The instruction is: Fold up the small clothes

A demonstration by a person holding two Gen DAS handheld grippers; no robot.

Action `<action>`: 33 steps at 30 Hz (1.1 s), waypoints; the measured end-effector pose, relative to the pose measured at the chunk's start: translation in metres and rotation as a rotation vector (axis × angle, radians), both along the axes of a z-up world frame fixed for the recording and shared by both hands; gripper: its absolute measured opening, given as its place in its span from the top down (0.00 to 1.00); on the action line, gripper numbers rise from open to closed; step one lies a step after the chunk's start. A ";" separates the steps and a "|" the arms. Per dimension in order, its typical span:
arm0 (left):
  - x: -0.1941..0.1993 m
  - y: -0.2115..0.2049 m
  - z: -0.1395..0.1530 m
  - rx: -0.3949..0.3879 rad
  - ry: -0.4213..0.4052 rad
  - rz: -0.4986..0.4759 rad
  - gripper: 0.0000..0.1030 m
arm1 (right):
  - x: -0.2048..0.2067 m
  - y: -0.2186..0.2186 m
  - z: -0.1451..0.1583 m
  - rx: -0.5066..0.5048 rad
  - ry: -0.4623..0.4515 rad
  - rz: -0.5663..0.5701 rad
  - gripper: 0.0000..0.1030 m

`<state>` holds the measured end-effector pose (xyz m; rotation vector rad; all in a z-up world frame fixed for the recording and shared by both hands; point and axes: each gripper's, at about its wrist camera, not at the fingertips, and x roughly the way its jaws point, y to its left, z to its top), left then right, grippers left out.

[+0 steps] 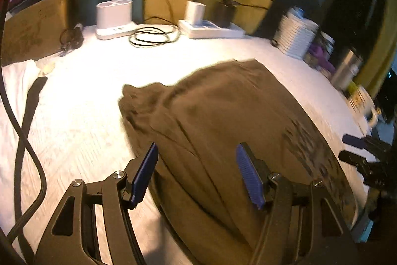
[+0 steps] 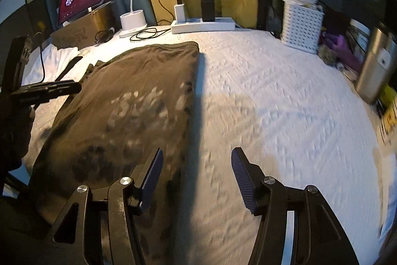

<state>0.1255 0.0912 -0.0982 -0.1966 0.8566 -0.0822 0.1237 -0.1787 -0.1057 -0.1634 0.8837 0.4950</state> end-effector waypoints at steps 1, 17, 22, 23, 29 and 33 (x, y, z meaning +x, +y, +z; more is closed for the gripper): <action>0.006 0.005 -0.001 -0.006 -0.001 0.013 0.37 | 0.006 0.003 0.001 -0.003 0.000 0.006 0.42; 0.032 0.034 -0.020 0.038 0.021 0.051 0.94 | 0.081 0.041 -0.006 0.003 0.044 0.061 0.42; 0.033 0.036 -0.016 0.022 0.039 0.052 0.92 | 0.099 0.045 -0.010 0.009 0.058 0.061 0.42; 0.033 0.036 -0.015 0.013 0.043 0.049 0.90 | 0.102 0.046 -0.009 0.014 0.057 0.063 0.42; 0.019 0.052 -0.001 -0.030 -0.001 0.114 0.23 | 0.120 0.054 -0.006 0.038 0.056 0.075 0.42; 0.026 0.057 -0.015 -0.061 0.042 0.117 0.23 | 0.131 0.061 -0.008 0.058 0.067 0.086 0.42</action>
